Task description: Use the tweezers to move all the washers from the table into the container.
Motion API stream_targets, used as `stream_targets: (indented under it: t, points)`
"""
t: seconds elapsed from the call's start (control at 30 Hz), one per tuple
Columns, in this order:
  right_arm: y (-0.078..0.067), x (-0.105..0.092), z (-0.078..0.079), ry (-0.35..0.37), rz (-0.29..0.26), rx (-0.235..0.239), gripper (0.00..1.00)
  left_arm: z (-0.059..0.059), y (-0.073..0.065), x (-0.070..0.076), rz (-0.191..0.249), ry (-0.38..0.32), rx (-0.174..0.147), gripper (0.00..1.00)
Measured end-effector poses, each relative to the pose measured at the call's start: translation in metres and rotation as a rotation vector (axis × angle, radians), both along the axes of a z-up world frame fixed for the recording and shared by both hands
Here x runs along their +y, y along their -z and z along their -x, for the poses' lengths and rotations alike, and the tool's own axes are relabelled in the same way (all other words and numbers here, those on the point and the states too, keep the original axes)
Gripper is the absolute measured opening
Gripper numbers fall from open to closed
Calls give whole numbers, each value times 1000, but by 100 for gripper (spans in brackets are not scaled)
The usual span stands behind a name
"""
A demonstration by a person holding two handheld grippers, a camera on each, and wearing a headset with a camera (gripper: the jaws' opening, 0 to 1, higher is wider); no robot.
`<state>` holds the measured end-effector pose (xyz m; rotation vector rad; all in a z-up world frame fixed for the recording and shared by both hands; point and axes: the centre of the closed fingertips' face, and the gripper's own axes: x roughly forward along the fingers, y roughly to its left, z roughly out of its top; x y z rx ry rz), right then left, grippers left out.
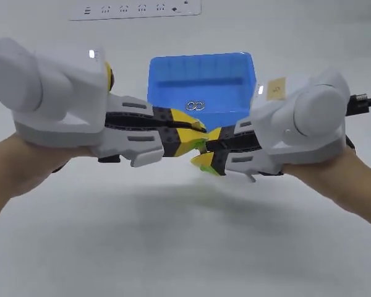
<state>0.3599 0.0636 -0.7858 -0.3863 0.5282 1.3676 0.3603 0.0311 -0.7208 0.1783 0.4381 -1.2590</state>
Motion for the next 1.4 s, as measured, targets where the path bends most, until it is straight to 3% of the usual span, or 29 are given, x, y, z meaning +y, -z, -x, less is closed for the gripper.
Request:
stream_targets:
  t: [0.33,0.5,0.77,0.93,1.4]
  points:
    - [-5,0,4,5,-15,-9,12,4,-4,-3,-13,63,-22,7]
    - [-4,0,5,6,-12,-4,12,5,-3,-4,-21,75,-17,7]
    - [-2,-2,5,8,-9,1,12,5,0,-6,-27,83,-25,7]
    - [-1,-3,3,11,-6,-1,12,4,0,-6,-37,89,-46,7]
    - [0,-3,3,4,-5,-5,12,3,3,-7,-70,77,-48,7]
